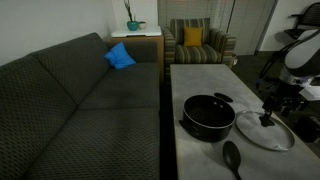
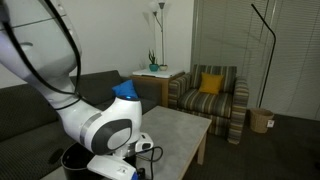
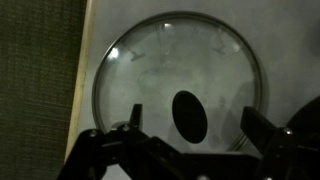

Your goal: Take the lid from the table and place it on the black pot

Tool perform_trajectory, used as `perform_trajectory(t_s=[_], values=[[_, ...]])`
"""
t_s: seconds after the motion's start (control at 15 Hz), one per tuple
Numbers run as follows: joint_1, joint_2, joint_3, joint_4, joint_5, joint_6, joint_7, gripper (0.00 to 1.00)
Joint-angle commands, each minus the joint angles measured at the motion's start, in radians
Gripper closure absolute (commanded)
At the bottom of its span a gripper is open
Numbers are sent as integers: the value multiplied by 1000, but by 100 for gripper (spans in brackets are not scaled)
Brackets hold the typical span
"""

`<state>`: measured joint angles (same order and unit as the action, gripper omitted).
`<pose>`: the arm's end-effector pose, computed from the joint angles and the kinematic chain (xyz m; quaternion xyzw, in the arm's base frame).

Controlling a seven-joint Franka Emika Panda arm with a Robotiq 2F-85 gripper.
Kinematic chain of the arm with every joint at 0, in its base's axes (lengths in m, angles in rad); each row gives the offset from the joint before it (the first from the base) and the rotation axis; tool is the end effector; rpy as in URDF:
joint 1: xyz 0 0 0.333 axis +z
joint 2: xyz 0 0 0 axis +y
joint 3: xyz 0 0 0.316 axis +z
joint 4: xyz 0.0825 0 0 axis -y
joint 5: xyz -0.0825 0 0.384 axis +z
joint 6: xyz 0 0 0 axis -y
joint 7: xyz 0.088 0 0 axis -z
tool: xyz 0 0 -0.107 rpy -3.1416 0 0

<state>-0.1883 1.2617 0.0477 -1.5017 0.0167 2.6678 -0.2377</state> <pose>0.6160 -0.0891 -0.0902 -0.9982 -0.0254 0.0414 0.0353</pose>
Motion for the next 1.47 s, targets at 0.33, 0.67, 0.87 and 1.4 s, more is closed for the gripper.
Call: perform_trajectory(t_s=[0.33, 0.67, 0.87, 1.4], values=[[21, 135, 31, 135, -46, 3, -48, 0], [61, 197, 1, 224, -56, 9, 5, 0], [74, 212, -10, 248, -62, 8, 10, 34], [97, 205, -33, 246, -54, 20, 21, 85]])
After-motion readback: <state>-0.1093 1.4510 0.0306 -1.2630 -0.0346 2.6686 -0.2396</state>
